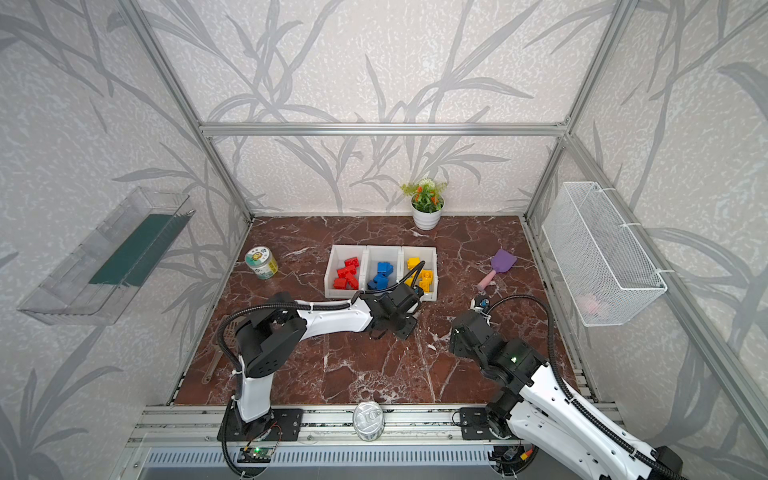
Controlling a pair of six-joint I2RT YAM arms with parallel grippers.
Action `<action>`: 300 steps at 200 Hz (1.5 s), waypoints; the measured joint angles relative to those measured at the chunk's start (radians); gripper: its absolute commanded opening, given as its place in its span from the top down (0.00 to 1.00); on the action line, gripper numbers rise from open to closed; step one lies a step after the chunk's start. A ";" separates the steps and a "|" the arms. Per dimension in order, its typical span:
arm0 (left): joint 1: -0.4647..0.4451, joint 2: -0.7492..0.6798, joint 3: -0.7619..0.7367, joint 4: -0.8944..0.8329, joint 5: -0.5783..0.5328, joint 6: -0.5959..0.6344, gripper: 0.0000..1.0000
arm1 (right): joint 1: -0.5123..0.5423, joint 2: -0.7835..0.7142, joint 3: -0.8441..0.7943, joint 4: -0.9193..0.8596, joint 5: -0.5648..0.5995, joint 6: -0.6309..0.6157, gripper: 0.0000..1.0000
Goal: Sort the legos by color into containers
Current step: 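Grasp the small yellow brick with the left gripper while the right withdraws, then lower the yellow brick into the farthest compartment and open the left gripper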
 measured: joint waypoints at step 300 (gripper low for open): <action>0.109 0.183 0.510 -0.110 -0.158 0.127 0.26 | 0.000 -0.027 -0.013 -0.024 -0.004 0.015 0.29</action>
